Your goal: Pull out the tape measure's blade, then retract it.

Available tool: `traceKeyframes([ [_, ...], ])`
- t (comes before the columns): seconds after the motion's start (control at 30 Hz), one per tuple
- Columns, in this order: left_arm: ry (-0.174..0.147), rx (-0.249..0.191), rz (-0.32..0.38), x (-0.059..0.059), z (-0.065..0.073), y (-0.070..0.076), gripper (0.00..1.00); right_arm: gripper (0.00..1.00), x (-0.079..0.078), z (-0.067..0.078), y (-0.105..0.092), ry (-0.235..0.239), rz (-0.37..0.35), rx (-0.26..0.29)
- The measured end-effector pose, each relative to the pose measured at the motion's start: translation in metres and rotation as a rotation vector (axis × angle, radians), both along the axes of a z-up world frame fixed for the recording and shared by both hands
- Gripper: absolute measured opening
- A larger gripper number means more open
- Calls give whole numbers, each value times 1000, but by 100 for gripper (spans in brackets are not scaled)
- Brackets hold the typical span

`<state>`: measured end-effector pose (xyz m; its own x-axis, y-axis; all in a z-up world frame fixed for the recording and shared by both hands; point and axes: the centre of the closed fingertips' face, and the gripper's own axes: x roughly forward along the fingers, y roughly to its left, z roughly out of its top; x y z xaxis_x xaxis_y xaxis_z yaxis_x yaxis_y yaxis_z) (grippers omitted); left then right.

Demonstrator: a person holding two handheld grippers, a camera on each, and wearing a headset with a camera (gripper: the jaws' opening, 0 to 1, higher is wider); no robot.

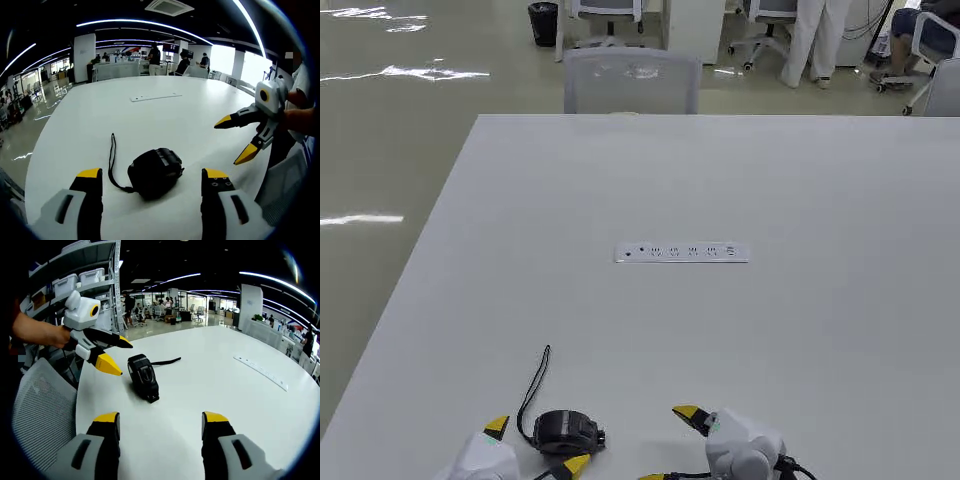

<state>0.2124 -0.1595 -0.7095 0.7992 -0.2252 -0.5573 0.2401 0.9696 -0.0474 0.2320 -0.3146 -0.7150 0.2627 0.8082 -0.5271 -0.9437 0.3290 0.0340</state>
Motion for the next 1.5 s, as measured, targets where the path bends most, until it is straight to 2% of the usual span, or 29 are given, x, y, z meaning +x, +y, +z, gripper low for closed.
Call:
traceKeyframes([
  [0.13, 0, -23, -25, -6, 6, 3, 81, 71, -1, 5, -12, 6, -39, 4],
  [0.37, -9, 16, -58, -15, 15, 8, 84, 75, -3, 11, -30, -4, -84, -6],
  [0.47, -16, 14, -68, -19, 18, 11, 84, 76, -3, 15, -41, -3, -111, -3],
  [0.57, -16, 4, -87, -23, 21, 9, 84, 79, -4, 17, -50, 0, -125, -10],
  [0.7, -18, 18, -103, -29, 22, 8, 84, 82, -7, 21, -60, -3, -130, -20],
  [0.83, -7, 14, -111, -34, 29, 9, 86, 86, -10, 24, -72, -1, -142, -31],
  [1.03, -27, 23, -164, -40, 42, 4, 90, 90, -13, 30, -86, 17, -165, -26],
  [1.33, -50, 24, -184, -42, 54, 3, 94, 95, -21, 41, -97, 19, -174, -15],
  [1.37, -66, 33, -188, -41, 57, 3, 94, 96, -22, 43, -98, 19, -172, -15],
  [1.5, -65, 26, -184, -42, 62, 5, 95, 96, -22, 50, -101, 12, -171, -8],
])
